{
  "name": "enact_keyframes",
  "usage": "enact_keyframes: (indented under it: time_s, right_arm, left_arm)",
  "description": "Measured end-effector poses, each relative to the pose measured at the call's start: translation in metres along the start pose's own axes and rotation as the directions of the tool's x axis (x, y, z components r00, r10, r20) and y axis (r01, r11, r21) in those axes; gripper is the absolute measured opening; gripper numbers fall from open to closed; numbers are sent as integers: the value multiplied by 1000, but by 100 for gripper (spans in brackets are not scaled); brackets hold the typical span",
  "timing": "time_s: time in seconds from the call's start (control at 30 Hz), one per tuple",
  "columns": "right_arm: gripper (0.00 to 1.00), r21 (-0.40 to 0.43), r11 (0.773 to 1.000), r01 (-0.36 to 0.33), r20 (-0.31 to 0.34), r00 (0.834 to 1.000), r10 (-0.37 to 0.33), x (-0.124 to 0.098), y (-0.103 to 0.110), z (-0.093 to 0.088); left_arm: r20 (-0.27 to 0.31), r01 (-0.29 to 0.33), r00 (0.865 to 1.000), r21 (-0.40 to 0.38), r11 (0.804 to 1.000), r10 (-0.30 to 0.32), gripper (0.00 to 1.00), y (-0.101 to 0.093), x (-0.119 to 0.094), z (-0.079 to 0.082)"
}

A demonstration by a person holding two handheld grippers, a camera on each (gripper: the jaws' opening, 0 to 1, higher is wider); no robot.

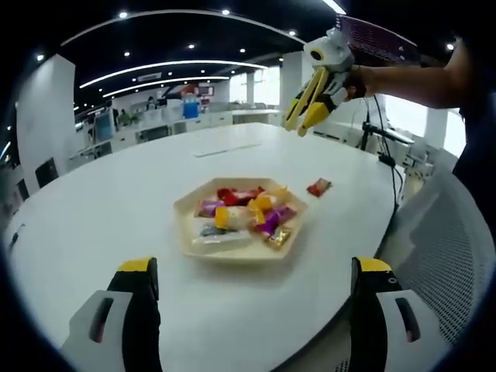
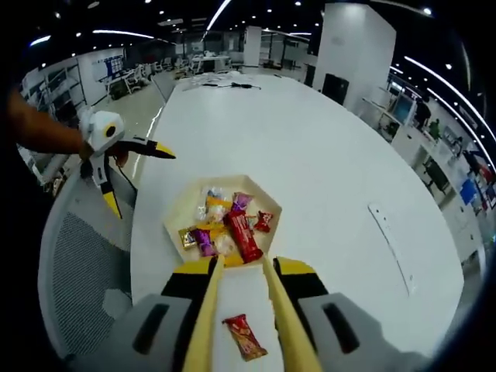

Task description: Place the target food into the container with the food tongs after gripping and lifting it, then release it inside without dropping or visibly crushing the food.

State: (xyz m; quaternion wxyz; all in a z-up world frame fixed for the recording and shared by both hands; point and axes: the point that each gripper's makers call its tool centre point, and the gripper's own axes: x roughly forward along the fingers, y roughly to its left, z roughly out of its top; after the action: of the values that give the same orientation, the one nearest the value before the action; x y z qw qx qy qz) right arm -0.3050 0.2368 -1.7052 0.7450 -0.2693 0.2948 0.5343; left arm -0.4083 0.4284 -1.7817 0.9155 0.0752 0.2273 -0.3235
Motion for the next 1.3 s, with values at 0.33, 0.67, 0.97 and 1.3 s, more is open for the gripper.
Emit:
enact_keyframes:
  time_s: [0.33,0.67,0.97,1.3]
  right_arm:
    - [29,-57,998,-26,71,997,30,-20,3,-31]
    - [29,-111,993,-44,106,993,55,-31,6,-59]
    - [29,-88,995,-39,97,994,48,-34,-1,-83]
    - [29,-77,995,-57,88,994,63,-30,-2,-97]
  left_arm:
    - [-6,2,1000,-1,1000,-2,100,0,0,-1]
    - [-11,6,1000,-1,1000,-6,100,-2,0,-2]
    - [-16,0,1000,-5,1000,0,100,-1,0,-3]
    - [-35,8,999,2,1000,-8,100,-2,1,-7]
